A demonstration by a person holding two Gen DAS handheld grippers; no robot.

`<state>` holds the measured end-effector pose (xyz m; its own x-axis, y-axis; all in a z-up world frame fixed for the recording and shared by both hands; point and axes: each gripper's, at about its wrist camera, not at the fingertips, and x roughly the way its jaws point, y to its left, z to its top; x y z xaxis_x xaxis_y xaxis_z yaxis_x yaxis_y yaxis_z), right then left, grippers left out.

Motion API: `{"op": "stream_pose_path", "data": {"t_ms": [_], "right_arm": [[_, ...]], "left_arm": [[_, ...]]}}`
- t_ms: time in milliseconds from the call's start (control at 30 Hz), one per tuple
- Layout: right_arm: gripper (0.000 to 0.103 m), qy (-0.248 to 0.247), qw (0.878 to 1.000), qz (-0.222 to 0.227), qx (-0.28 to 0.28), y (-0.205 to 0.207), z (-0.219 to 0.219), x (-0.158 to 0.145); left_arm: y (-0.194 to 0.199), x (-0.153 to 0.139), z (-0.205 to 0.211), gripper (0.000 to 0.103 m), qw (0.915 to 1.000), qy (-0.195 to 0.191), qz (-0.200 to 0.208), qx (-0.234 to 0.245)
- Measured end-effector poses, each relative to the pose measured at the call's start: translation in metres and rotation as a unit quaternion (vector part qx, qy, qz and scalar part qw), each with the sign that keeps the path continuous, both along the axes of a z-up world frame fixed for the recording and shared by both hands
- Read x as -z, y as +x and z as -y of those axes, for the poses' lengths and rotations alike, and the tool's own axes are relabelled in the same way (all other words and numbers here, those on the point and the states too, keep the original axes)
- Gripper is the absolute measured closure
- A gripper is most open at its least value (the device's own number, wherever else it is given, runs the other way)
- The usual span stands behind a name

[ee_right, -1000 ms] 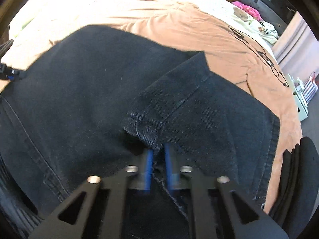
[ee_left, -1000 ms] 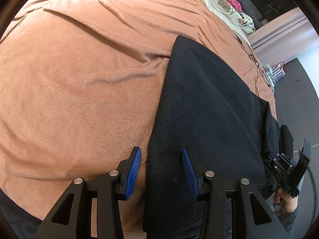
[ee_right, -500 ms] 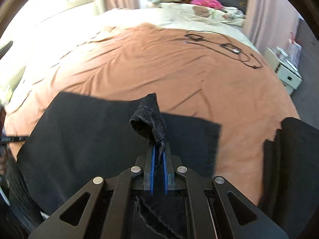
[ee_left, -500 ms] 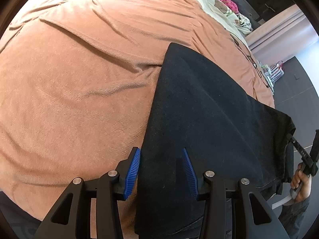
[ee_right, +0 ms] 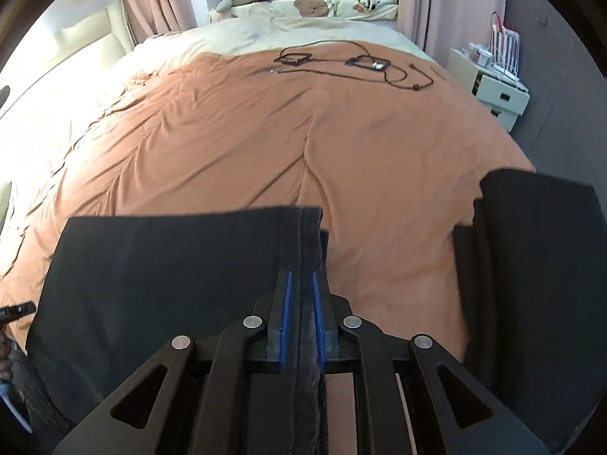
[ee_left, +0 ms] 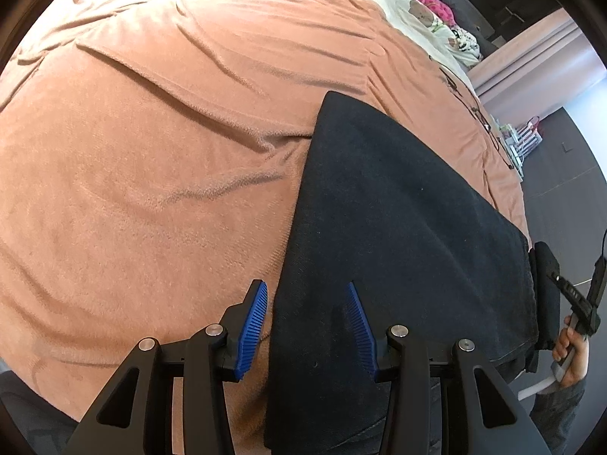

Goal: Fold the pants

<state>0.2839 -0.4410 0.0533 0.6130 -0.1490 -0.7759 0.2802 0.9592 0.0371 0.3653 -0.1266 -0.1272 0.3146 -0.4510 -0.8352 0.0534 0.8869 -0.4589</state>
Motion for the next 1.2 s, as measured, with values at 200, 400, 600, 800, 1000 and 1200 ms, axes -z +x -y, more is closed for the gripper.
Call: {"op": "stream_pose_path", "data": {"t_ms": [200, 400, 600, 800, 1000, 1200], "right_arm": [[0.095, 0.042, 0.999, 0.003, -0.014, -0.031, 0.000, 0.009], [0.095, 0.037, 0.999, -0.011, -0.016, -0.067, -0.010, 0.031], [0.095, 0.028, 0.999, -0.033, 0.003, -0.093, -0.010, 0.049], [0.095, 0.009, 1.000, -0.006, 0.006, -0.110, -0.038, 0.027], [0.095, 0.037, 0.998, 0.035, -0.035, -0.111, -0.077, 0.020], [0.095, 0.068, 0.996, 0.033, -0.055, -0.090, -0.109, 0.036]], "left_arm": [[0.002, 0.010, 0.003, 0.058, 0.9997, -0.010, -0.021, 0.006], [-0.004, 0.016, 0.004, 0.058, 0.9992, 0.002, -0.036, 0.015], [-0.011, 0.013, -0.001, 0.058, 0.9986, 0.031, -0.039, 0.020], [-0.021, 0.009, -0.013, 0.058, 0.9992, 0.003, -0.037, 0.016], [-0.027, 0.013, -0.019, 0.058, 0.9982, -0.037, -0.046, 0.011], [-0.032, 0.013, -0.017, 0.058, 0.9964, -0.069, -0.046, 0.015]]}}
